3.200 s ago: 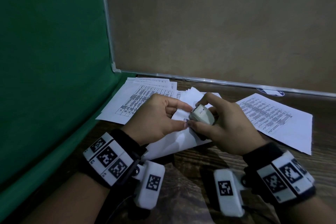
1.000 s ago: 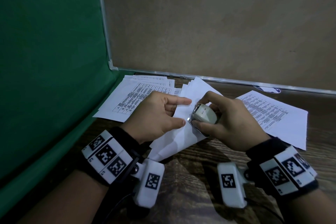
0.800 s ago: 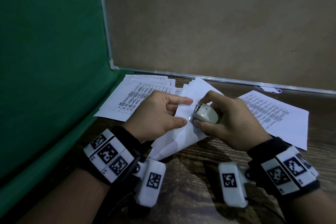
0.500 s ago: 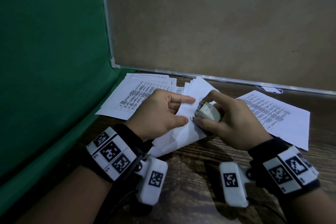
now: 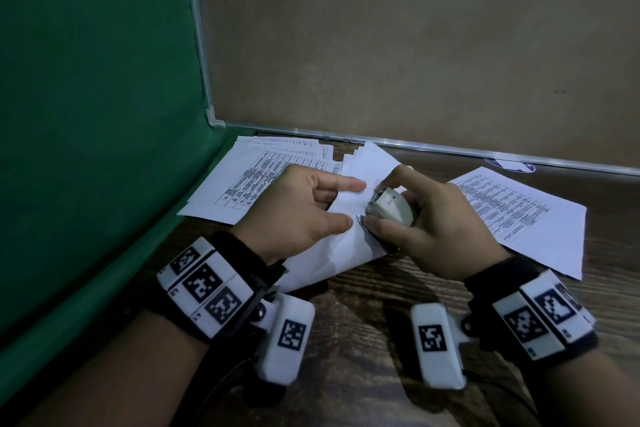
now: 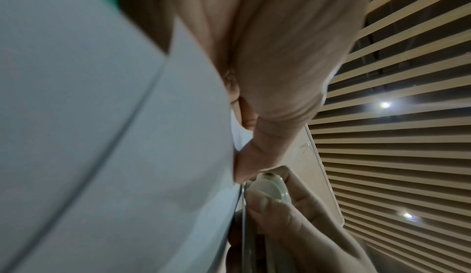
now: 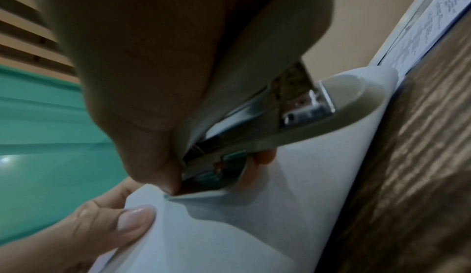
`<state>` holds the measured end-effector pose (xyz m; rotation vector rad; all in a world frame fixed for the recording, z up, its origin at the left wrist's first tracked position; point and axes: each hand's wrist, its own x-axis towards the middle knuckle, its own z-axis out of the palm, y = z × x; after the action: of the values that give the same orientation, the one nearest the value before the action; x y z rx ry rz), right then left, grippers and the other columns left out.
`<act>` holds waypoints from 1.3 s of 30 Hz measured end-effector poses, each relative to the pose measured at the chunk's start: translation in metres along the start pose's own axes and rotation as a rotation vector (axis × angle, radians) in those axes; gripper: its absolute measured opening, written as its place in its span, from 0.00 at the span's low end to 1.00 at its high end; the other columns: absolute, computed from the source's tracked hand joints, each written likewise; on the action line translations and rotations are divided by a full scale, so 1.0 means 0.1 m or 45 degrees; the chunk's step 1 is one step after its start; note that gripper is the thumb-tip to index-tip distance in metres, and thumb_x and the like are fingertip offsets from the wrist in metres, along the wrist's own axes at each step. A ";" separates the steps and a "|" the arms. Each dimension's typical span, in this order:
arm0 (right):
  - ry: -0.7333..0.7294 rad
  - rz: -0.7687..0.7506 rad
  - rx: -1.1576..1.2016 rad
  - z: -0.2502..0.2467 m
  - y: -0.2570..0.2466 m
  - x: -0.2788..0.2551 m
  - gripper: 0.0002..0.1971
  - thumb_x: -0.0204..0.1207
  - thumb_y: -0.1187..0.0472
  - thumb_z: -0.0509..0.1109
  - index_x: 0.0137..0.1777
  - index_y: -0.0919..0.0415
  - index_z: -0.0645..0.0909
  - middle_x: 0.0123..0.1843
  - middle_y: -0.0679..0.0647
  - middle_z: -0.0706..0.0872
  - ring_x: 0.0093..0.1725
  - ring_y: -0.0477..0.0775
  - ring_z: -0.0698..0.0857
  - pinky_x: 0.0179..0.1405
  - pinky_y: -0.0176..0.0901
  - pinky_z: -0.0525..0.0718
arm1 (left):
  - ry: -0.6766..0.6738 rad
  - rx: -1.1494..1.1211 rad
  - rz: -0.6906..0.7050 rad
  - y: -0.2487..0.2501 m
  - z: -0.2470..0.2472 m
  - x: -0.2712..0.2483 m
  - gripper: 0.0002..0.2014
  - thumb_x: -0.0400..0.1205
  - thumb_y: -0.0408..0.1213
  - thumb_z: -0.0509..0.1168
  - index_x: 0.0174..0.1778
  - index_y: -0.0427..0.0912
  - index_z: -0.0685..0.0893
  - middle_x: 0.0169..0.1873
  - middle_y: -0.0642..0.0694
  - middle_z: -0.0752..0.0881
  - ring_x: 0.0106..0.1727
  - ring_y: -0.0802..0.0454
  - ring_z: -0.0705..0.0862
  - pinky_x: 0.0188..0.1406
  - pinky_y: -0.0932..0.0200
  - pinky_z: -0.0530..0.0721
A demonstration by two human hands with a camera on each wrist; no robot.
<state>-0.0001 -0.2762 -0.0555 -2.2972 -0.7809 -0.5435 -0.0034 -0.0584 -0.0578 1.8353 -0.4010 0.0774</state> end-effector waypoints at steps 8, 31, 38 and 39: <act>0.043 -0.086 -0.082 0.02 -0.03 0.00 0.15 0.72 0.52 0.84 0.50 0.52 0.80 0.30 0.51 0.86 0.31 0.53 0.81 0.31 0.44 0.78 | 0.019 0.050 0.000 -0.02 0.00 0.00 0.23 0.76 0.23 0.76 0.62 0.51 0.93 0.26 0.54 0.66 0.32 0.50 0.67 0.40 0.57 0.70; 0.057 0.032 -0.051 -0.07 -0.04 0.01 0.14 0.70 0.54 0.84 0.47 0.55 0.81 0.25 0.50 0.84 0.27 0.52 0.81 0.26 0.31 0.70 | 0.013 0.076 0.046 0.07 0.00 -0.04 0.17 0.78 0.22 0.76 0.60 0.43 0.94 0.23 0.66 0.86 0.30 0.72 0.85 0.37 0.75 0.80; 0.038 0.008 -0.077 -0.05 -0.06 0.01 0.14 0.70 0.54 0.84 0.47 0.51 0.81 0.27 0.53 0.86 0.28 0.52 0.83 0.28 0.42 0.75 | 0.072 0.065 0.043 0.04 0.03 -0.03 0.18 0.76 0.24 0.78 0.59 0.49 0.95 0.44 0.55 0.96 0.48 0.60 0.93 0.56 0.56 0.90; 0.042 0.006 -0.079 -0.06 -0.05 0.01 0.14 0.70 0.54 0.84 0.47 0.51 0.81 0.27 0.53 0.86 0.28 0.52 0.83 0.28 0.42 0.76 | 0.063 0.063 0.046 0.04 0.03 -0.03 0.18 0.76 0.25 0.79 0.58 0.49 0.95 0.42 0.56 0.95 0.47 0.61 0.93 0.55 0.57 0.90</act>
<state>-0.0032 -0.2765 -0.0486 -2.3398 -0.7529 -0.6097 -0.0079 -0.0612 -0.0556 1.8715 -0.4009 0.1587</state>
